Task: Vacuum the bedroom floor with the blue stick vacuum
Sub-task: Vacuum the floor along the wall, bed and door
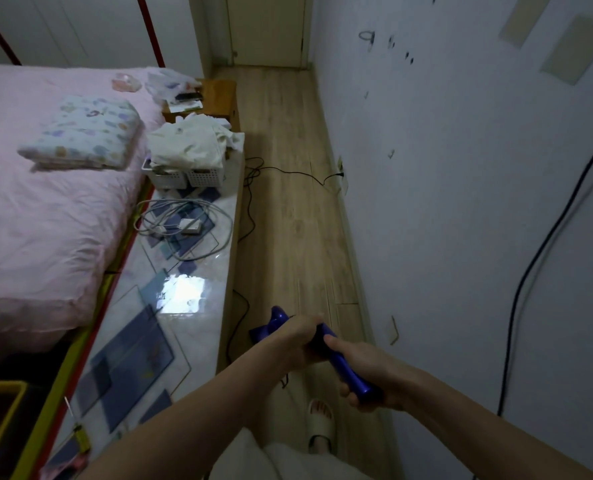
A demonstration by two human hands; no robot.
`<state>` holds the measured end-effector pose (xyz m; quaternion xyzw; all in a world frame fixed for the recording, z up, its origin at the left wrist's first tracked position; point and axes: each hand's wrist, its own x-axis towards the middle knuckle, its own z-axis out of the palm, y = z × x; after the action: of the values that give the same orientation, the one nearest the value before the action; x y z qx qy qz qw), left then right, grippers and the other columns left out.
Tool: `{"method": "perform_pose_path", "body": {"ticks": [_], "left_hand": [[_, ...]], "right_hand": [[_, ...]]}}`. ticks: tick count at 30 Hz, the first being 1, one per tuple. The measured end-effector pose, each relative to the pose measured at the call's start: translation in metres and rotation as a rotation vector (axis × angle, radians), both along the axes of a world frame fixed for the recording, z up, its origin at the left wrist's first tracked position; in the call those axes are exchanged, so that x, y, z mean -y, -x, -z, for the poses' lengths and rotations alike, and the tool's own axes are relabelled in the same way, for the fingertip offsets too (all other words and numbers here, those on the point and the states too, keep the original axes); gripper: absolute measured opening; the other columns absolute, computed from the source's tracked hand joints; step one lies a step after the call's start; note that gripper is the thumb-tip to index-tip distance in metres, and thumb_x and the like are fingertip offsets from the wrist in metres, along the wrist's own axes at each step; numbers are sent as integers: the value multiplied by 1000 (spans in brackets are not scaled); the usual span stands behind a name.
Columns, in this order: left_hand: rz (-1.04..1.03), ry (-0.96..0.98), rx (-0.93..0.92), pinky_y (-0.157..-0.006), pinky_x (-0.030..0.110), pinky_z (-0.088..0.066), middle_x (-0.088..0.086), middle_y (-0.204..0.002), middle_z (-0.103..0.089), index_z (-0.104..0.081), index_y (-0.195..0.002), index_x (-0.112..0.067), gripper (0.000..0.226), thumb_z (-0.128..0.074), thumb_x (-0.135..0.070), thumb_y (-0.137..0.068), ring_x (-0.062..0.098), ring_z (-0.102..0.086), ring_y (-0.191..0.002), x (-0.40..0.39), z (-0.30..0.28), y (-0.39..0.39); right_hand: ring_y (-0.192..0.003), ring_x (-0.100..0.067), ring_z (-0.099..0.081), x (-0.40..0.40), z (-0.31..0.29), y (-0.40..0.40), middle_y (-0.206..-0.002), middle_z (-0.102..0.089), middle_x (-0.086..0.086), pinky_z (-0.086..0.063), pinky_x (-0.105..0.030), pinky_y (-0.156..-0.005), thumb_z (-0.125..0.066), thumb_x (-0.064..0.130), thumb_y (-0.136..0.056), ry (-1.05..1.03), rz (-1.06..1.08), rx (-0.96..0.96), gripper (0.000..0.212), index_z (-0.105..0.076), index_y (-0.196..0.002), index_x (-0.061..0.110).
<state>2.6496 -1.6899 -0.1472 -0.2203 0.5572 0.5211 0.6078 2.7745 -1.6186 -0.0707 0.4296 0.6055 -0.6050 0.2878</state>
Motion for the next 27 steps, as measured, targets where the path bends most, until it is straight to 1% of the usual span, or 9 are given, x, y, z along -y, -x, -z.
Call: {"method": "perform_pose_path", "body": {"ticks": [2,5,7,11,14,17,19,23,27], "left_hand": [[21,-4,-16,-90,40,-52,19,-111,-63,-46,-118,-2,42,-63,-28,-90,28,-65,-98,3,1,1],[10,-16,-58,-84,38,-52,18,-109,-61,-47,-113,-2,34,-61,-25,-92,27,-63,-96,3,-1,7],[-19,-30,-57,-86,38,-51,18,-106,-60,-47,-113,-2,31,-59,-23,-93,27,-62,-94,1,-3,10],[-78,-52,-85,-83,38,-49,17,-105,-57,-47,-98,-5,16,-54,-19,-97,27,-60,-94,-8,3,21],[-108,-41,-119,-67,37,-50,17,-109,-57,-47,-111,-4,22,-55,-18,-96,27,-61,-89,-16,12,36],[-158,-10,-165,-60,37,-48,19,-116,-57,-40,-131,-8,38,-53,-18,-97,27,-62,-87,-27,21,53],[-183,6,-193,-60,36,-48,19,-114,-57,-36,-140,-11,44,-50,-18,-99,27,-62,-86,-36,27,66],[-240,-2,-218,-64,36,-50,20,-120,-54,-34,-144,-15,46,-48,-19,-100,27,-61,-89,-62,38,99],[-275,-2,-256,-68,36,-50,16,-102,-57,-37,-142,-12,43,-47,-19,-100,26,-61,-86,-87,44,136]], "right_hand": [[-41,-12,-54,6,4,-1,-61,-57,-4,-42,-20,-40,-40,56,-98,-2,30,-7,59,-41,-130,6],[-40,-11,-53,7,9,7,-60,-56,-4,-41,-19,-38,-39,54,-99,23,55,-29,54,-45,-122,6],[-39,-10,-52,5,11,14,-57,-55,-2,-41,-19,-38,-39,53,-99,31,53,-48,50,-46,-115,6],[-39,-8,-52,-9,25,30,-62,-56,-3,-41,-18,-38,-39,54,-99,6,23,-71,53,-42,-124,8],[-42,-9,-53,-18,42,47,-66,-57,-4,-42,-20,-40,-39,58,-97,-16,-14,-60,54,-43,-122,10],[-43,-10,-54,-28,62,68,-70,-59,-6,-44,-21,-42,-40,61,-95,-25,-22,-45,58,-44,-121,10],[-47,-11,-55,-38,72,84,-73,-60,-7,-45,-22,-45,-40,64,-94,-29,-37,-45,60,-44,-121,10],[-55,-14,-56,-67,81,121,-77,-59,-8,-46,-23,-48,-39,64,-94,-18,-70,-59,61,-41,-126,12],[-57,-15,-56,-92,91,161,-78,-58,-9,-46,-24,-49,-39,64,-94,-2,-75,-71,64,-41,-129,10]]}}
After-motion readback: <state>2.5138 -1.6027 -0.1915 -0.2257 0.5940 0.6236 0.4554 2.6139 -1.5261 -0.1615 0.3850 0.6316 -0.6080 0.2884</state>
